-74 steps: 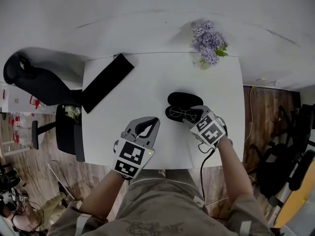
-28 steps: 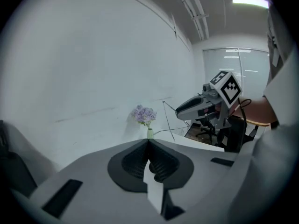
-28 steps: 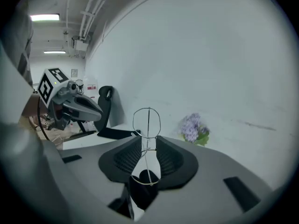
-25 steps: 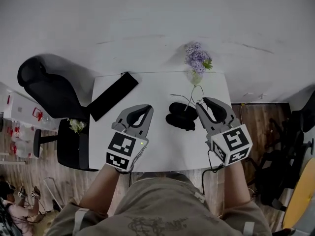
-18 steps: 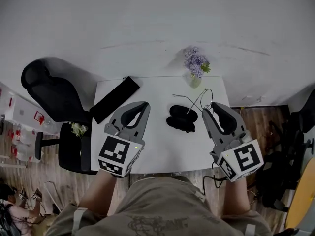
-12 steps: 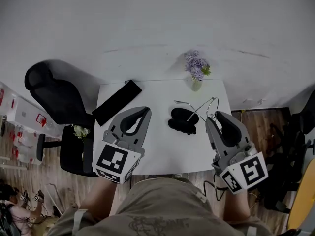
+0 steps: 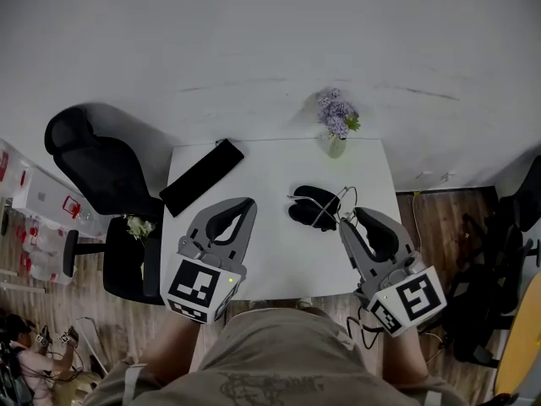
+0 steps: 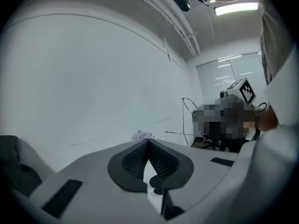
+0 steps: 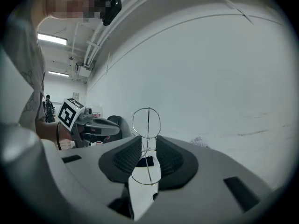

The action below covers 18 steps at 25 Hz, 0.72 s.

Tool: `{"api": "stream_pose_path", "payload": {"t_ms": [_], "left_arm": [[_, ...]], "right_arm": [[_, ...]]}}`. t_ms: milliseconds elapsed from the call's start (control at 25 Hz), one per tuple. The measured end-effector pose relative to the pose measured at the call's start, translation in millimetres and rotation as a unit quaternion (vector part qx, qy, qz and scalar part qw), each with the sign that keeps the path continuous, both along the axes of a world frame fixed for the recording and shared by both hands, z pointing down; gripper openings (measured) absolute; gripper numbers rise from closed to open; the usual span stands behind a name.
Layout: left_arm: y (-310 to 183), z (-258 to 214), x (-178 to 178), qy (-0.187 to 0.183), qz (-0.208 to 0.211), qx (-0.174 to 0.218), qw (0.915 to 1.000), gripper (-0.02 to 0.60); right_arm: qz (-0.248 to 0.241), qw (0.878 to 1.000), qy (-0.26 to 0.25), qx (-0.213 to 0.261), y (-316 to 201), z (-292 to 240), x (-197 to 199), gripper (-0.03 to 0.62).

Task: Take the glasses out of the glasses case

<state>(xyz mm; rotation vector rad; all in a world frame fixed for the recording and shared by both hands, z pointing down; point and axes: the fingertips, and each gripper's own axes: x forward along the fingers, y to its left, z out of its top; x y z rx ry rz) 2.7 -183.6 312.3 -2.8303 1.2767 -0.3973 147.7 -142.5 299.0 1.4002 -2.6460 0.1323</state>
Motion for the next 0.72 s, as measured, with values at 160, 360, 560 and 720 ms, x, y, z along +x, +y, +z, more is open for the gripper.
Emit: {"api": "stream_pose_path", "payload": {"t_ms": [160, 360, 560, 720], "left_arm": [[1.5, 1.9, -2.8, -0.002, -0.005, -0.004, 1.0, 0.015], [3.5, 3.4, -2.4, -0.003, -0.006, -0.005, 1.0, 0.015], [3.9, 4.3, -2.8, -0.004, -0.004, -0.008, 1.0, 0.015], [3.4, 4.4, -3.4, -0.003, -0.007, -0.008, 0.9999, 0.015]], "right_arm": [[0.002, 1.0, 0.002, -0.004, -2.2, 1.7, 2.4, 0.117], [0.004, 1.0, 0.005, -0.006, -3.2, 3.7, 4.9, 0.117], [0.005, 1.0, 0.008, -0.009, -3.7, 4.3, 5.4, 0.117], [0.006, 1.0, 0.012, -0.012, -3.8, 5.0, 7.3, 0.117]]}}
